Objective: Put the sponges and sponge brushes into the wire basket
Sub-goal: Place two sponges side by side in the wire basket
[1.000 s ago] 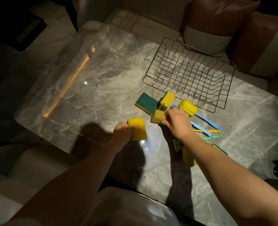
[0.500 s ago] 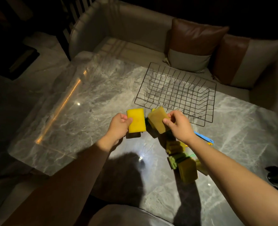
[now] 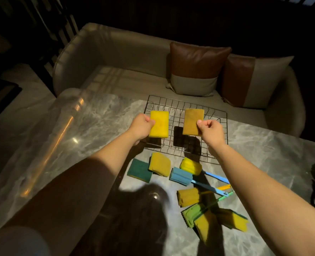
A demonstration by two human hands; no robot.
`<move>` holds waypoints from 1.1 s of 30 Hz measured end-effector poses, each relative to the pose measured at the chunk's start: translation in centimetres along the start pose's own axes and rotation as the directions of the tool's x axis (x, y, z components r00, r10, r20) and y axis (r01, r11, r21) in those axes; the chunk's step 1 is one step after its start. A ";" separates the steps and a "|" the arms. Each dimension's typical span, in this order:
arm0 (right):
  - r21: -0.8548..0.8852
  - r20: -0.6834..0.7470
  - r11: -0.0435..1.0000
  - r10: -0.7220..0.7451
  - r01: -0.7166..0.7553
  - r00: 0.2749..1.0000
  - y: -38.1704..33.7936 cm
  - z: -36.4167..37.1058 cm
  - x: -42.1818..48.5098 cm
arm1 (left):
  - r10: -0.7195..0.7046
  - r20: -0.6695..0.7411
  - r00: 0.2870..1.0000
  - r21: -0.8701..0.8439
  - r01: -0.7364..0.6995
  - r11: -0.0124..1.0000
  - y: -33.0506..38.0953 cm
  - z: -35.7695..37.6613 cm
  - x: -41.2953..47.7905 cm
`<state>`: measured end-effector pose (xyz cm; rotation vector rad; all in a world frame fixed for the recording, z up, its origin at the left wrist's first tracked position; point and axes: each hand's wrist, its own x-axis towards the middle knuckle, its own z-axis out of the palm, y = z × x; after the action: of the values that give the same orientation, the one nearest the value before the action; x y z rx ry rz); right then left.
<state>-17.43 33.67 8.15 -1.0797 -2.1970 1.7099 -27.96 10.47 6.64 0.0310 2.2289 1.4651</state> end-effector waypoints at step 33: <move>-0.096 0.015 0.961 0.261 -0.258 0.965 7.9 4.7 11.4 | 0.090 0.029 0.996 0.335 -0.094 0.938 -3.7 8.3 12.3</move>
<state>-24.72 37.72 -3.86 -1.4328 -2.2564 1.7442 -34.80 19.34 -3.74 0.2570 2.4707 1.1065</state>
